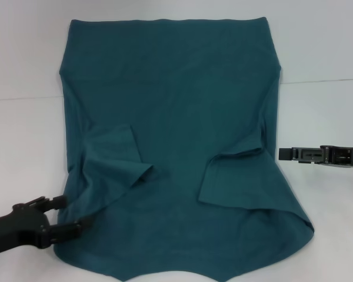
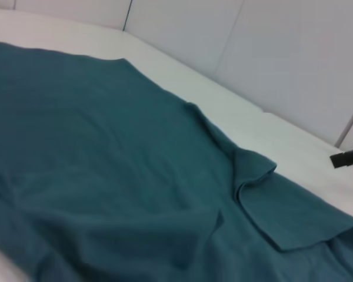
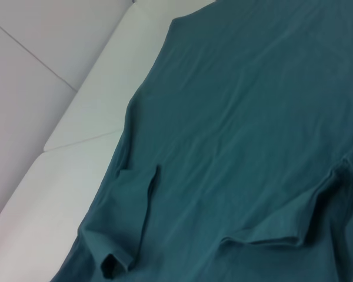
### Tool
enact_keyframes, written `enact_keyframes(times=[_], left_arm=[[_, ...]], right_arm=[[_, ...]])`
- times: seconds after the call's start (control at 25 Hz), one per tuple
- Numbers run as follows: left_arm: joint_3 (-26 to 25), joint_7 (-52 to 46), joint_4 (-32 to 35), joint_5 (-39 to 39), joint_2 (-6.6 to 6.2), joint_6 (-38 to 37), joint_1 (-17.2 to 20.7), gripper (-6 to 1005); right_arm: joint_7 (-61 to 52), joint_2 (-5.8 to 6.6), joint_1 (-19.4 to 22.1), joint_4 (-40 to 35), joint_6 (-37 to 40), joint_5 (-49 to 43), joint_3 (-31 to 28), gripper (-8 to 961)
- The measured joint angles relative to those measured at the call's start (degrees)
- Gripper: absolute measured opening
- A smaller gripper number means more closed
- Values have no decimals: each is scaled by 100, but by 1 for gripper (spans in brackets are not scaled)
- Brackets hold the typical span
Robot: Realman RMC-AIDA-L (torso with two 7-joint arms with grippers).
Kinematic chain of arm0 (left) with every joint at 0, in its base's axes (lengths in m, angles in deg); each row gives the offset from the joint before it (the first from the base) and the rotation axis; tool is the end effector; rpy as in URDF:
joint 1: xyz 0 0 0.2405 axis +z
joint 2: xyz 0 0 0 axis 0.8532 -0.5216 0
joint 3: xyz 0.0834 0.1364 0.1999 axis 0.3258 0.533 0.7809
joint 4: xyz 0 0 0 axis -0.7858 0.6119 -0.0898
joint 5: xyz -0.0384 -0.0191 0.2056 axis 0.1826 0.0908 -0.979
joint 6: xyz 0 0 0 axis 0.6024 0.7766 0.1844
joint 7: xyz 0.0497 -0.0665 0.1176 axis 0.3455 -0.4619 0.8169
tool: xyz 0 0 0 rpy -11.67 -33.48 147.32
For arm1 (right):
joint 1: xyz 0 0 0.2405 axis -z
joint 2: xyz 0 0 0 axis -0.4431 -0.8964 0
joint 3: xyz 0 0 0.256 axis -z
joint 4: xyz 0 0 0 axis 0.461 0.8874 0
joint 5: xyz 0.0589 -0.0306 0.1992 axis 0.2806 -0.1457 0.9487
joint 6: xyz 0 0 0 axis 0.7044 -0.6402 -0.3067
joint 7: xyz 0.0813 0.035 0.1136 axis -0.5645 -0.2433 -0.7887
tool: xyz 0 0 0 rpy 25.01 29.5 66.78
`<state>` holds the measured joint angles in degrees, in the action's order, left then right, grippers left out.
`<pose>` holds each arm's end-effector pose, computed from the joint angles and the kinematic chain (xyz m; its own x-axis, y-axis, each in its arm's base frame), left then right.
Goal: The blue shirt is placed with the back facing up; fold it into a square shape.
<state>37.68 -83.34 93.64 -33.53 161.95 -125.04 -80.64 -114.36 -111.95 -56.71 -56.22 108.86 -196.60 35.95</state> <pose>-0.3173 0.2950 0.0069 0.6788 0.5172 0.5213 0.6935 -0.6849 -0.2236 0.3125 0.3573 0.0552 0.3194 -0.7925 -0.5196 -0.9386 -0.3401 -0.0582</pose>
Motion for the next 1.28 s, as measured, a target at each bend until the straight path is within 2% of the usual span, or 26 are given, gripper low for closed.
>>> enact_keyframes(times=[0.16,0.56,1.28], left_arm=[[-6,10,101,-42,26,90,116,891],[180,151,-46,-59,58,974,124,883],[515,481,-42,-55,81,802,118,867]], right_arm=[[6,-1,-6,0,-14,7,-1,930],[5,-10,-58,0,15,44,-131,928],[-39,-44,-72,0,35,74,-251,924]])
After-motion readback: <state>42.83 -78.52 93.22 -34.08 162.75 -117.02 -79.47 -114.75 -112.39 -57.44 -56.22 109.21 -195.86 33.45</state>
